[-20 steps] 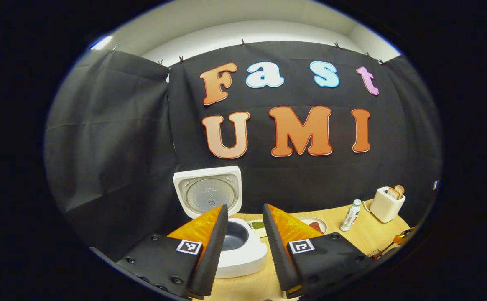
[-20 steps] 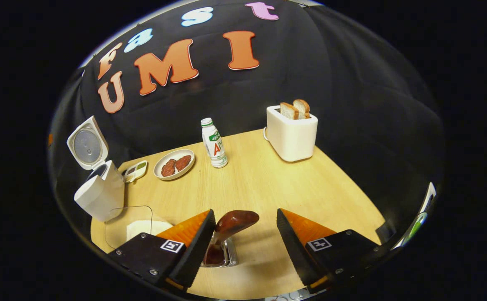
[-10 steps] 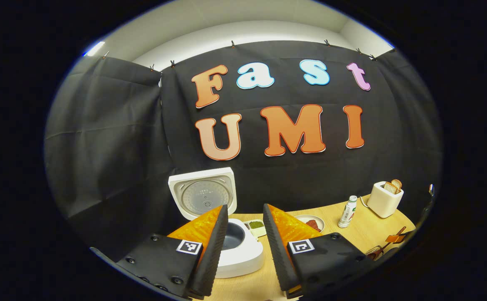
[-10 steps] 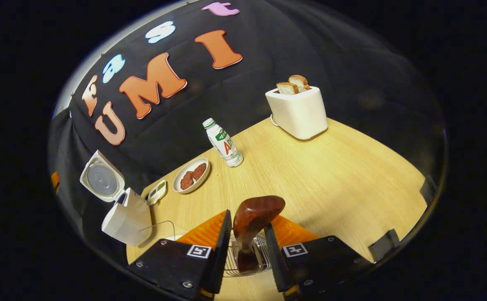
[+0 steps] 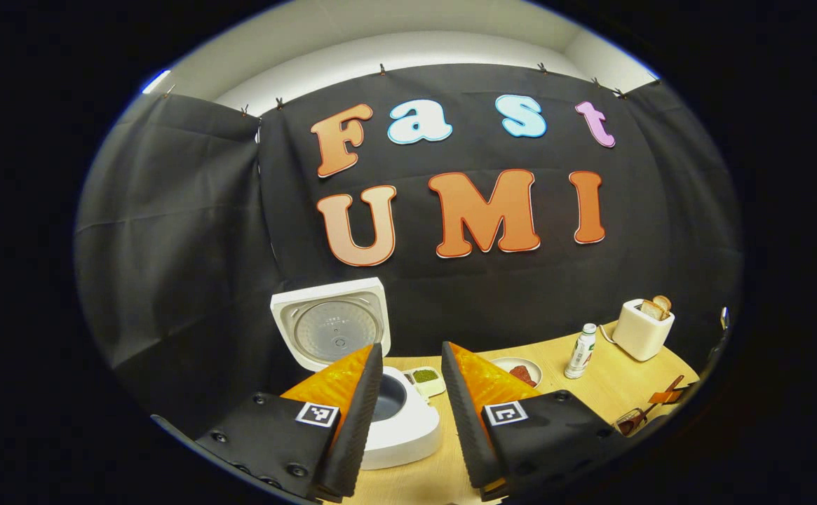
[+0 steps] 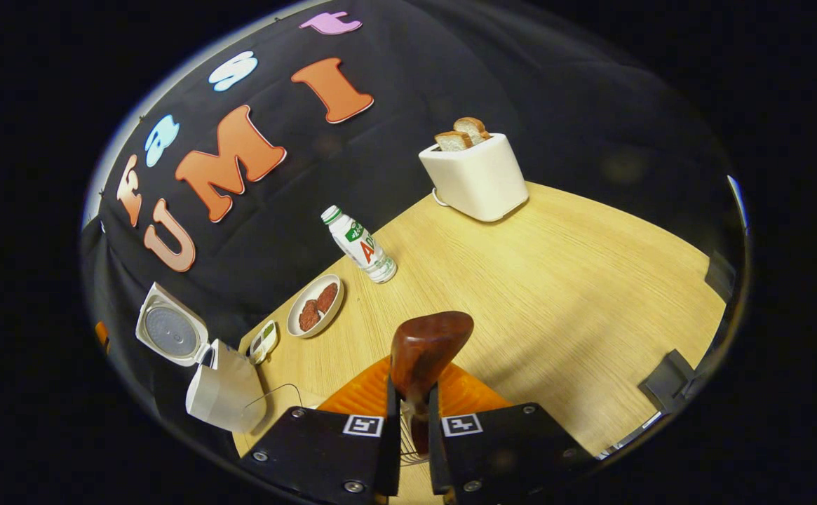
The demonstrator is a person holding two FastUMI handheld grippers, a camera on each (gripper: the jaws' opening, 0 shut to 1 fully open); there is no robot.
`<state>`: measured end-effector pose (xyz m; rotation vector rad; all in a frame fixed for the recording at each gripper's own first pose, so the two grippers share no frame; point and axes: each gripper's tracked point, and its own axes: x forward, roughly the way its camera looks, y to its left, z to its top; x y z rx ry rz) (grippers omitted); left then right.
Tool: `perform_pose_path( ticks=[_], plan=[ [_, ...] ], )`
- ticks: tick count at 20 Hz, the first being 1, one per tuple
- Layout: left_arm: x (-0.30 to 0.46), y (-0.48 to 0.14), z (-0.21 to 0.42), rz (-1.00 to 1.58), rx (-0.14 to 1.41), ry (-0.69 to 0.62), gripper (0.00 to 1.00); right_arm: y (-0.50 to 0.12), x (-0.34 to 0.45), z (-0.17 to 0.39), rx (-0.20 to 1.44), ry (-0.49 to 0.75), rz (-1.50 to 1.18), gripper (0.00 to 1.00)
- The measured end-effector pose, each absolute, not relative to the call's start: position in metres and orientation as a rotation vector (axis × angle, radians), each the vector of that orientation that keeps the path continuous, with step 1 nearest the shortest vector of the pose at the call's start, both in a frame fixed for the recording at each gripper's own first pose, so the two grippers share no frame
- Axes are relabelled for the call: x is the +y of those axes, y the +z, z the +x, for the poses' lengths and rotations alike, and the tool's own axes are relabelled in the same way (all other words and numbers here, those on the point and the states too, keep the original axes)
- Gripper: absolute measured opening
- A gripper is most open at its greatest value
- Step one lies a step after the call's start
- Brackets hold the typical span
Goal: Close the left gripper, press the button to open the rice cooker; take a wooden spoon from the chopstick holder with the right hand, scoop a spoonful of rice and pour it into the rice cooker, then put the wooden spoon back into the chopstick holder.
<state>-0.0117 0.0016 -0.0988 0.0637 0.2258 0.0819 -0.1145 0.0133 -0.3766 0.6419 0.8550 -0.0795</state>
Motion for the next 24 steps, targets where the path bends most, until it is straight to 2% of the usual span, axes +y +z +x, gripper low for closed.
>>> perform_pose_path(
  ticks=[5, 6, 7, 8, 10, 13, 15, 16, 24],
  plan=[
    [0.012, -0.107, -0.009, 0.044, 0.237, 0.078, 0.61, -0.336, 0.007, -0.101, 0.774, -0.117, 0.624, 0.15],
    [0.016, -0.108, -0.01, 0.042, 0.235, 0.08, 0.65, -0.328, 0.007, -0.097, 0.755, -0.115, 0.609, 0.14],
    [0.018, -0.109, -0.01, 0.039, 0.234, 0.079, 0.61, -0.314, 0.01, -0.095, 0.731, -0.103, 0.598, 0.13],
    [0.021, -0.11, -0.01, 0.032, 0.233, 0.082, 0.65, -0.302, 0.013, -0.092, 0.71, -0.089, 0.588, 0.13],
    [0.023, -0.113, -0.011, 0.0, 0.238, 0.078, 0.58, -0.279, 0.025, -0.085, 0.663, -0.053, 0.572, 0.13],
    [0.037, -0.118, -0.011, -0.018, 0.236, 0.1, 0.76, -0.253, 0.055, -0.079, 0.62, 0.025, 0.558, 0.13],
    [0.046, -0.117, -0.014, -0.011, 0.23, 0.108, 0.74, -0.242, 0.081, -0.074, 0.593, 0.092, 0.529, 0.13],
    [0.049, -0.119, -0.017, -0.007, 0.23, 0.109, 0.77, -0.241, 0.09, -0.071, 0.587, 0.112, 0.507, 0.13],
    [0.088, -0.121, -0.035, 0.019, 0.22, 0.173, 0.77, -0.279, 0.17, -0.09, 0.689, 0.254, 0.365, 0.11]
  ],
)
